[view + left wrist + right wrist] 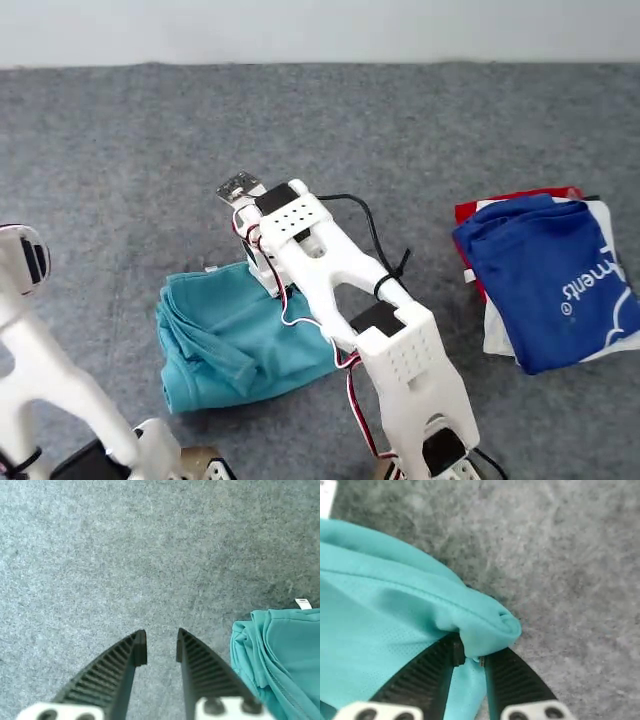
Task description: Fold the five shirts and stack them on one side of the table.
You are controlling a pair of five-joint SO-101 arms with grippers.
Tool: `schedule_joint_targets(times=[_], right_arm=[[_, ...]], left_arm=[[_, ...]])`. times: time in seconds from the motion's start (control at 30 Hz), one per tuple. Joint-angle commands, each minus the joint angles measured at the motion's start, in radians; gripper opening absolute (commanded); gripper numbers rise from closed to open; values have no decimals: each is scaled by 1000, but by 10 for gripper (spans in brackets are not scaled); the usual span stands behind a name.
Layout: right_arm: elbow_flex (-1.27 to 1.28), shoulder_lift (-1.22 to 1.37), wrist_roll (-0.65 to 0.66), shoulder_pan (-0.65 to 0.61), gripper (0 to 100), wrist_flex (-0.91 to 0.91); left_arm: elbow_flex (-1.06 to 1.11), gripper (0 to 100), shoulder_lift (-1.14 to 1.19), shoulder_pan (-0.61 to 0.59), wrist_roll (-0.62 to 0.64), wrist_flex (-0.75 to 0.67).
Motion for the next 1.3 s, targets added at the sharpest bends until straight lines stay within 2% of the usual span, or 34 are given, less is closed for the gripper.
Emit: schedule_joint_targets(times=[0.0,0.3,0.63,0.87,0.93,1.07,1.1,1.27], right_arm=[[-14,10,9,5,9,-45],[-178,19,6,179,9,-61],[-189,21,9,366,9,-96],[-189,73,11,317,28,-74],[-207,68,11,289,107,-8],[-288,21,23,263,361,128],[-315,5,35,260,381,165],[-431,-64,37,194,251,340]], left_arm=[[-2,108,-28,5,6,17],[-2,108,-28,5,6,17],[-2,108,-28,5,6,17],[-2,108,-28,5,6,17],[-2,108,-28,5,6,17],[-2,108,-28,5,6,17],[-2,108,-28,5,6,17],[-1,108,-28,5,6,17]])
